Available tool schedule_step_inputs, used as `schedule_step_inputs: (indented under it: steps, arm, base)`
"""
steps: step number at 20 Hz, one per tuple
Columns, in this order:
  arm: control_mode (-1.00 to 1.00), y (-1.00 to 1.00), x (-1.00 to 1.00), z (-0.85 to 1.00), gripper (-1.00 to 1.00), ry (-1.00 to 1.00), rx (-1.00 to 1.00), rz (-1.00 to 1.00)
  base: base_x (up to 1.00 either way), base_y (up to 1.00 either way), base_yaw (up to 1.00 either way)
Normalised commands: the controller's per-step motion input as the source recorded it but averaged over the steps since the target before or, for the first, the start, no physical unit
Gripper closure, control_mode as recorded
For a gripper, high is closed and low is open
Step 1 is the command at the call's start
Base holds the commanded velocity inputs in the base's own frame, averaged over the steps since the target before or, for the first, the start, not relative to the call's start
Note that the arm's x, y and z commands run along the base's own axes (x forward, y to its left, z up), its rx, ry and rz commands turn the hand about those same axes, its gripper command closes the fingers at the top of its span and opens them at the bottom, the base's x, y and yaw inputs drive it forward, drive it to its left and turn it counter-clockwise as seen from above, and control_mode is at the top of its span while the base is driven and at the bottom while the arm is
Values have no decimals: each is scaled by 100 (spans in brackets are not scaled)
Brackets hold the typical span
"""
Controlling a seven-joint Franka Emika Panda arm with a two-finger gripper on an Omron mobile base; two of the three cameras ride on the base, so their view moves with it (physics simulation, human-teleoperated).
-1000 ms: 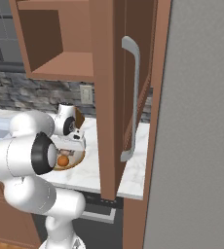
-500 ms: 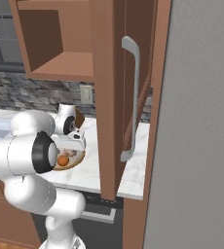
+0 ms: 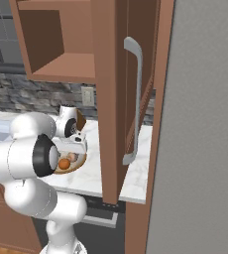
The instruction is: Pick the tangerines from the cabinet and place them in one bowl. Pick the pear from the sink and place it in the other bowl.
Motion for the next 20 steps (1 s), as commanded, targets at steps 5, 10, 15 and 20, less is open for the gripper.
schedule_step_inputs:
  steps: [5, 10, 15, 20]
  arm:
    - [-100, 0, -14, 10, -100, -1, 0, 0]
    - [-100, 0, -28, 24, -100, -4, 0, 0]
    - [-100, 0, -36, 30, -100, -8, 0, 0]
    - [-100, 0, -42, 36, -100, -11, 0, 0]
  base:
    - [0, 0, 0]
    - [0, 0, 0]
    - [0, 0, 0]
    - [0, 0, 0]
